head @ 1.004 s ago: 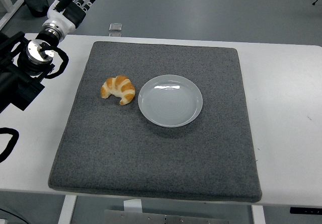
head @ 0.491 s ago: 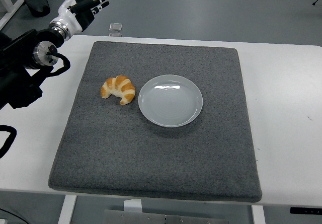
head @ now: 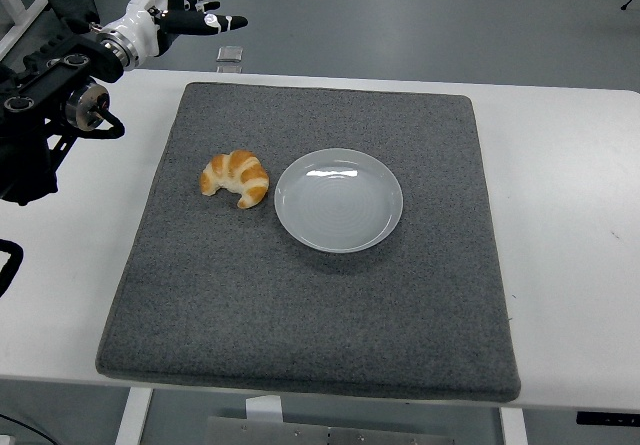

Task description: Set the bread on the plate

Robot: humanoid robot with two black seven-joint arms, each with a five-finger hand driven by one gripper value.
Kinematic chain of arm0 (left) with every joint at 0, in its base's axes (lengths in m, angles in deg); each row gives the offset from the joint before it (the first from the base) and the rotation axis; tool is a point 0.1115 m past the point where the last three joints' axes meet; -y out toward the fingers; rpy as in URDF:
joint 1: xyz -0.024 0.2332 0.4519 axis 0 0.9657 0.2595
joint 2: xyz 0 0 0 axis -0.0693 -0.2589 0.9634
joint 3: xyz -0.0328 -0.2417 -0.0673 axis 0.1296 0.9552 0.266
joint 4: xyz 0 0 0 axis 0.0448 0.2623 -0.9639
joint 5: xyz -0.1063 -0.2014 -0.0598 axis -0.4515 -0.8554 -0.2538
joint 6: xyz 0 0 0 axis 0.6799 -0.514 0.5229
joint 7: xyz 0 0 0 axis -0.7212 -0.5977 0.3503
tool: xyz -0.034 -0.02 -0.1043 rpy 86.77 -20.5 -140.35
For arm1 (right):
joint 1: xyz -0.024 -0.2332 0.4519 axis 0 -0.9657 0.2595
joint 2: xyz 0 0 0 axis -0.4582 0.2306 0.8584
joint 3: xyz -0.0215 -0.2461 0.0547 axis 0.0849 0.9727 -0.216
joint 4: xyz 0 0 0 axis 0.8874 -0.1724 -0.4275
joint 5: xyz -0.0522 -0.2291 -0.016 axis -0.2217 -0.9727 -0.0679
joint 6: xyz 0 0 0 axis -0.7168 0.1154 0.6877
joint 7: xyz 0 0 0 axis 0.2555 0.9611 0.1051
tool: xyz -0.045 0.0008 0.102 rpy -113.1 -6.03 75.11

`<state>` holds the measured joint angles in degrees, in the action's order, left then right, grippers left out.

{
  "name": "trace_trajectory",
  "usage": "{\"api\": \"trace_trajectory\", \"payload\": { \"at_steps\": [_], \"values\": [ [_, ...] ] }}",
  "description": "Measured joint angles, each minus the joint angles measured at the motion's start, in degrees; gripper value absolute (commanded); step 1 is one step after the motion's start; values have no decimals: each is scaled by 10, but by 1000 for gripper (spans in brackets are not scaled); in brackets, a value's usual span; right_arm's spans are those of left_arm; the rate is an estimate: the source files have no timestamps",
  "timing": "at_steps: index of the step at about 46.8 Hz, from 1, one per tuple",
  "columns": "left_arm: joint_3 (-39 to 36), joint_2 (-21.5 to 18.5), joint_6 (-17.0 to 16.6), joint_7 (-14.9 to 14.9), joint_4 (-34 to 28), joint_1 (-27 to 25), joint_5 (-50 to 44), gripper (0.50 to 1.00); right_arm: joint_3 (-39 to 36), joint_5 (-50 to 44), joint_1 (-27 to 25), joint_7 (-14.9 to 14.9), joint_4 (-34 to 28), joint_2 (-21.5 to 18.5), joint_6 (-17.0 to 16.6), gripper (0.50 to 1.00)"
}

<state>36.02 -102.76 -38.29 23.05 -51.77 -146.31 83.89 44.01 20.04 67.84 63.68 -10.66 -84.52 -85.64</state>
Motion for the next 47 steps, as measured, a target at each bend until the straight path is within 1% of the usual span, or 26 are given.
{"api": "trace_trajectory", "payload": {
  "at_steps": [6,15,18,22,28,32,34,42,47],
  "values": [
    [0,-10,7,-4,-10,-1,-3,992,0,0,0,0,0,0,0,930],
    [-11,-31,41,0,-47,-1,-1,992,0,0,0,0,0,0,0,930],
    [-43,-45,50,2,-68,-2,0,992,0,0,0,0,0,0,0,930],
    [-100,-68,52,2,-107,-7,2,990,0,0,0,0,0,0,0,930],
    [-178,-108,53,5,-167,-29,5,990,0,0,0,0,0,0,0,930],
    [-214,-128,52,9,-201,-43,6,990,0,0,0,0,0,0,0,932],
    [-224,-139,51,16,-219,-47,6,990,0,0,0,0,0,0,0,930],
    [-240,-182,51,68,-282,-55,21,992,0,0,0,0,0,0,0,930],
    [-253,-204,51,89,-307,-55,48,990,0,0,1,0,0,0,0,930]
  ]
}}
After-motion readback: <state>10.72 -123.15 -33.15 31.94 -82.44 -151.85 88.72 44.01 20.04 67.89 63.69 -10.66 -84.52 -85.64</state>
